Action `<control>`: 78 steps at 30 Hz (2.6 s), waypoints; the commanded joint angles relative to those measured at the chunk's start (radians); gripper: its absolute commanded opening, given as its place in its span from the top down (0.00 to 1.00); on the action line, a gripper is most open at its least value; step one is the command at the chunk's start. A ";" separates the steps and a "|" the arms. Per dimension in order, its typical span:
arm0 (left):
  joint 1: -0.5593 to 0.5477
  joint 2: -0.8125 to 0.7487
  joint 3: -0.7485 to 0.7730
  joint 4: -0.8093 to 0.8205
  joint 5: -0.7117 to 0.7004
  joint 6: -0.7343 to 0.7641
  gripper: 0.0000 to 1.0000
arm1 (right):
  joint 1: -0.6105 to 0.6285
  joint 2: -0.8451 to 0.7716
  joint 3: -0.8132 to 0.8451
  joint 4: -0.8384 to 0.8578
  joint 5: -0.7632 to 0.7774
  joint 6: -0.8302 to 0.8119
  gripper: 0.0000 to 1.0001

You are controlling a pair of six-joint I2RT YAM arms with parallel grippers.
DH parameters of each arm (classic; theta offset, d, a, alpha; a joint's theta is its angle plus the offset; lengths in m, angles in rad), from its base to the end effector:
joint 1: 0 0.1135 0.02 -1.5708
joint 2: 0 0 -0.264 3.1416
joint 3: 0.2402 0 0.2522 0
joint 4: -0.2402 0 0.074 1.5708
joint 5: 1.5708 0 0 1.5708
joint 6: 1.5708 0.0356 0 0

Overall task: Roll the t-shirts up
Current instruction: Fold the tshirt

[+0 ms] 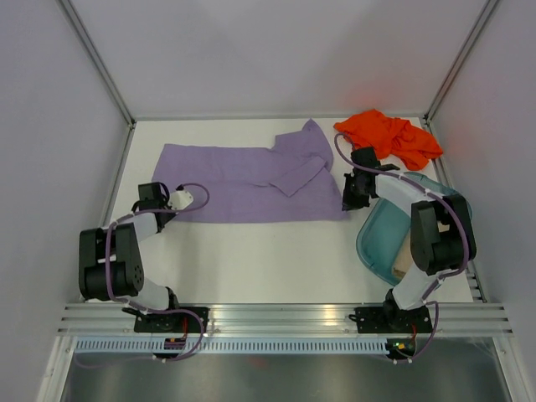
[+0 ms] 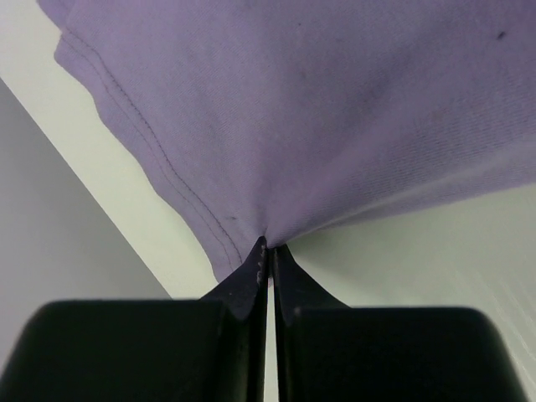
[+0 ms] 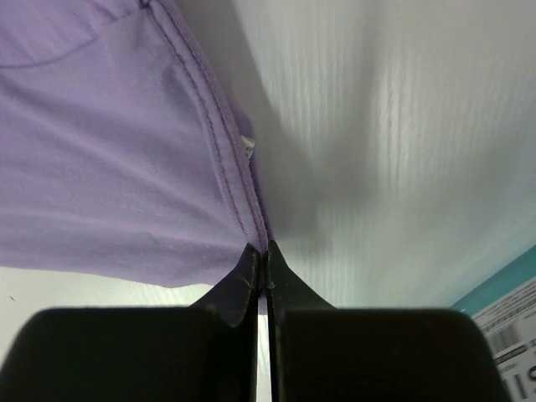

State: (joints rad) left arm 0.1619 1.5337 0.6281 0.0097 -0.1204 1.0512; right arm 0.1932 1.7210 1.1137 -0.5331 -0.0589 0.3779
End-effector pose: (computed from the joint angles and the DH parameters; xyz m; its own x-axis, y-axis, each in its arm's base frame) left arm 0.2726 0.0489 0.1362 -0.5858 0.7775 -0.2288 0.5526 0.5897 0.5889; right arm 0.3339 0.0675 0.1845 -0.9086 0.1976 -0.3681 0.1285 0.9706 0.2037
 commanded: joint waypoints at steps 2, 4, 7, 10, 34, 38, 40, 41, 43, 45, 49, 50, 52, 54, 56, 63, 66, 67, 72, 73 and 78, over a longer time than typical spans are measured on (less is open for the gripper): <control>0.024 -0.125 -0.083 -0.128 0.007 0.073 0.98 | 0.051 -0.066 -0.063 -0.097 0.044 -0.004 1.00; 0.047 -0.158 -0.097 -0.219 0.019 0.082 0.98 | 0.092 -0.107 -0.090 -0.123 0.112 0.006 1.00; 0.089 -0.213 -0.110 -0.292 0.007 0.125 0.98 | 0.172 -0.144 -0.118 -0.186 0.133 0.007 0.98; 0.143 -0.248 -0.119 -0.303 -0.015 0.184 0.98 | 0.189 -0.187 -0.159 -0.218 0.129 0.021 0.97; -0.319 -0.279 0.264 -0.680 0.262 -0.210 0.46 | 0.189 -0.270 0.020 -0.078 0.013 0.009 0.49; -0.585 -0.179 0.413 -0.577 0.228 -0.299 0.49 | 0.080 -0.123 0.092 0.042 -0.120 0.013 0.71; -0.735 -0.077 0.520 -0.562 0.200 -0.298 0.50 | 0.058 -0.053 0.109 0.111 -0.143 0.032 0.72; -0.778 -0.038 0.551 -0.536 0.168 -0.292 0.50 | 0.055 -0.029 0.133 0.123 -0.147 0.030 0.72; -0.884 0.084 0.625 -0.510 0.145 -0.270 0.52 | 0.055 0.030 0.153 0.146 -0.159 0.035 0.71; -0.959 0.194 0.674 -0.491 0.134 -0.235 0.52 | 0.055 0.057 0.158 0.166 -0.185 0.038 0.69; -1.050 0.320 0.713 -0.481 0.142 -0.200 0.52 | 0.054 0.110 0.155 0.191 -0.185 0.026 0.66; -1.061 0.338 0.716 -0.476 0.143 -0.194 0.52 | 0.054 0.118 0.150 0.194 -0.185 0.024 0.66; -1.082 0.387 0.732 -0.471 0.134 -0.192 0.51 | 0.052 0.138 0.153 0.196 -0.177 0.023 0.67; -1.081 0.410 0.751 -0.475 0.130 -0.198 0.51 | 0.051 0.150 0.156 0.197 -0.180 0.024 0.67; -1.082 0.436 0.756 -0.473 0.125 -0.197 0.52 | 0.052 0.161 0.155 0.197 -0.182 0.027 0.67; -1.081 0.471 0.757 -0.470 0.064 -0.211 0.64 | 0.051 0.180 0.146 0.208 -0.216 0.038 0.78; -1.079 0.462 0.763 -0.471 0.061 -0.221 0.69 | 0.052 0.170 0.149 0.203 -0.216 0.038 0.87; -1.079 0.459 0.760 -0.471 0.061 -0.221 0.69 | 0.051 0.166 0.150 0.202 -0.213 0.036 0.89; -1.072 0.454 0.759 -0.473 0.041 -0.234 0.80 | 0.052 0.143 0.155 0.191 -0.200 0.033 0.97; -1.070 0.454 0.762 -0.473 0.033 -0.237 0.84 | 0.052 0.143 0.156 0.191 -0.200 0.033 0.99; -1.042 0.433 0.769 -0.473 0.007 -0.269 0.98 | 0.052 0.123 0.152 0.168 -0.194 0.029 1.00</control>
State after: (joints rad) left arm -0.8982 1.9900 1.3636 -0.4706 -0.0822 0.8253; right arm 0.2459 1.8954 1.2301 -0.3603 -0.2550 0.4145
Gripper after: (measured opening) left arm 0.035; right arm 0.010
